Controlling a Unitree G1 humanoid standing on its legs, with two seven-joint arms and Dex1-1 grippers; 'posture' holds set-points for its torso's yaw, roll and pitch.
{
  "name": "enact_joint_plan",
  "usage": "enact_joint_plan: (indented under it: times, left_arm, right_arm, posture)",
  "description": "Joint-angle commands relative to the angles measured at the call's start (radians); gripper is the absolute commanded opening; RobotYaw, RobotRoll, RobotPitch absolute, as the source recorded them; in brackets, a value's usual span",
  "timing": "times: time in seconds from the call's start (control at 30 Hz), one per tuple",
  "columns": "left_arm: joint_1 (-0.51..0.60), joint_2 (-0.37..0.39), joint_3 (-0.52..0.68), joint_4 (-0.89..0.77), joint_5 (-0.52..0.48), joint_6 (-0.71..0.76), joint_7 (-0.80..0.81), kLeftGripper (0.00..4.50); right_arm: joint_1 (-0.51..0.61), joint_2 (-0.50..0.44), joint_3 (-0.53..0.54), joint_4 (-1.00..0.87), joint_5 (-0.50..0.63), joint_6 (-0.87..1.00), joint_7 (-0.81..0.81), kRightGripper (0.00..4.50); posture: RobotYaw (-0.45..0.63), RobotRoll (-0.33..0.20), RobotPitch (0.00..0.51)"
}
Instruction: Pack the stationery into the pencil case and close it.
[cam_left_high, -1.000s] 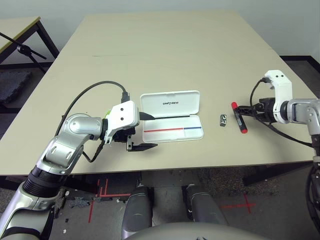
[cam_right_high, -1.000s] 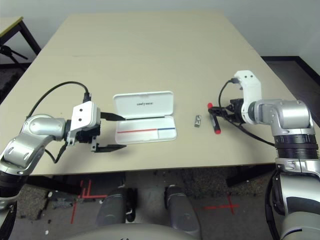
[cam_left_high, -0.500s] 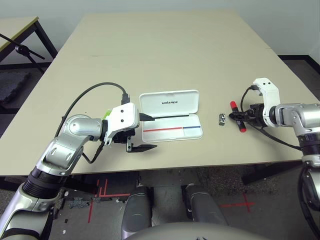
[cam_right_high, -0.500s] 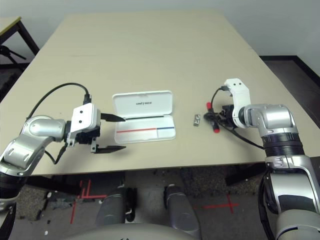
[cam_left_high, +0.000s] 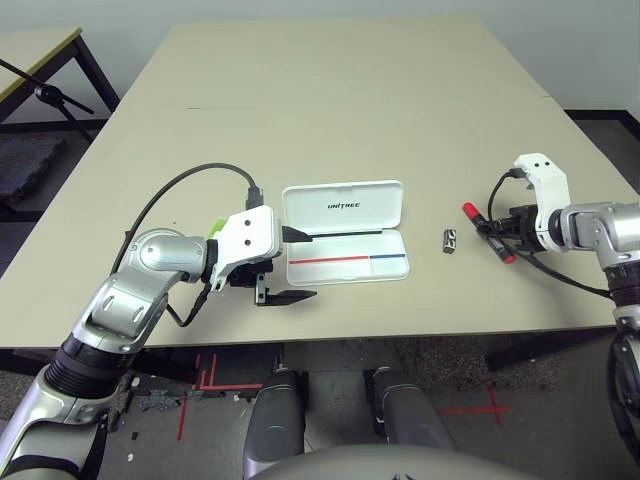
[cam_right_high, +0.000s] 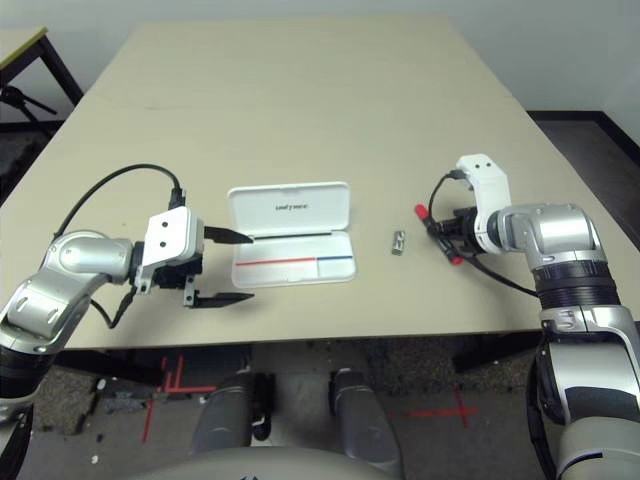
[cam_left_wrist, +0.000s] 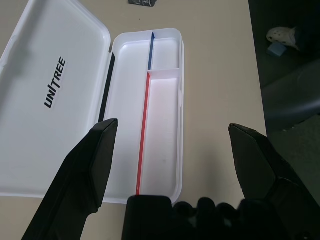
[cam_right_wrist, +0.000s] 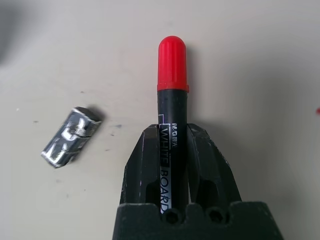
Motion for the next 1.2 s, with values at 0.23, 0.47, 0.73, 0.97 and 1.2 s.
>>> enact_joint_plan:
  times: [0.23, 0.47, 0.73, 0.97, 1.2]
  left_arm:
    - [0.003, 0.039, 0.006, 0.014, 0.006, -0.013, -0.005, 4.5]
    - [0.0, 0.051, 0.009, 0.018, 0.004, -0.016, -0.004, 4.5]
    - [-0.003, 0.05, 0.003, 0.008, 0.007, -0.006, 0.003, 4.5]
    - [0.004, 0.046, -0.002, -0.009, 0.009, 0.005, 0.017, 4.5]
    - [0.016, 0.046, -0.009, -0.025, 0.013, 0.013, 0.032, 4.5]
  right_arm:
    - [-0.006, -0.163, 0.111, -0.137, -0.032, -0.298, 0.339, 0.49]
    - [-0.022, -0.152, 0.117, -0.258, 0.075, -0.407, 0.606, 0.49]
    - [-0.075, -0.045, 0.233, -0.306, 0.022, -0.418, 0.628, 0.49]
    - [-0.163, 0.091, 0.331, -0.216, -0.071, -0.468, 0.594, 0.49]
    - [-0.19, 0.215, 0.395, -0.133, -0.173, -0.569, 0.533, 0.49]
  posture:
    - [-0.01, 0.0, 0.106]
    - [-0.01, 0.0, 0.103]
    - [0.01, 0.0, 0.104]
    - [0.03, 0.0, 0.103]
    - [0.05, 0.0, 0.1]
